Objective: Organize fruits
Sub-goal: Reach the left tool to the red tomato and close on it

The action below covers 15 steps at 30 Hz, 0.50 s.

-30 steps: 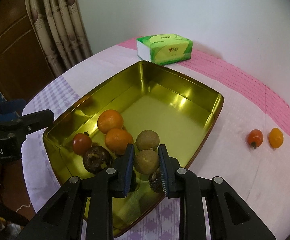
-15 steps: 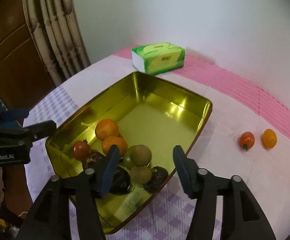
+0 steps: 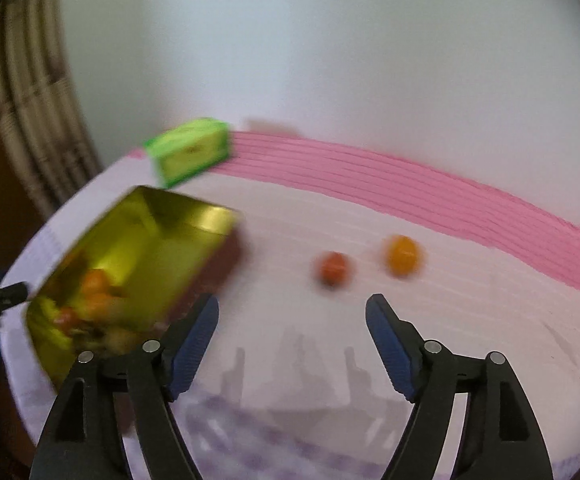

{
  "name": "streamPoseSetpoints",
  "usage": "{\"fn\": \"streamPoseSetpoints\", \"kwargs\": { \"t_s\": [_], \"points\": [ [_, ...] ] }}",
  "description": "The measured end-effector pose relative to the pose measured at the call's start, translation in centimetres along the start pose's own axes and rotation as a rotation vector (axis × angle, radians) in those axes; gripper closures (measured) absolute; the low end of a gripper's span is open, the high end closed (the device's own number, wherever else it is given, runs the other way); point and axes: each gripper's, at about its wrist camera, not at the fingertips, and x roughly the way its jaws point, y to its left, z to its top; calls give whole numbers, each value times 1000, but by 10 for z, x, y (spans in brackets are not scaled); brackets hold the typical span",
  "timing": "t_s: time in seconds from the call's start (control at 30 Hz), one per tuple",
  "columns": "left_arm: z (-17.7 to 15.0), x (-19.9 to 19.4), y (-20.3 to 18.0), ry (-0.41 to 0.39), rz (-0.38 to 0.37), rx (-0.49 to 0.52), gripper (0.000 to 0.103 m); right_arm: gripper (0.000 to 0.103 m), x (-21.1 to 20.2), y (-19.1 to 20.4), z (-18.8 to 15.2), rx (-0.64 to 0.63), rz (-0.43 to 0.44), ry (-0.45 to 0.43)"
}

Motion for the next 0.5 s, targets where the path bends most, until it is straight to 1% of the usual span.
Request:
{"fn": "streamPoseSetpoints", "kwargs": {
  "t_s": [0.07, 0.2, 0.23, 0.27, 0.37, 0.5],
  "points": [
    [-1, 2, -1, 5, 7, 6, 7, 25, 5, -29, -6, 34, -60, 17],
    [-1, 4, -4, 0, 13, 16, 7, 23, 17, -73, -16, 79, -127, 56],
    [-2, 5, -5, -2, 12, 20, 7, 20, 23, -83, -18, 85, -142, 69],
    [-2, 5, -6, -2, 11, 22, 7, 18, 26, -89, -20, 86, -152, 77],
    [-2, 3, -9, -14, 7, 14, 7, 17, 40, -105, -22, 77, -185, 99],
    [6, -6, -21, -40, 8, 21, 7, 17, 56, -118, -20, 70, -200, 118]
  ]
}}
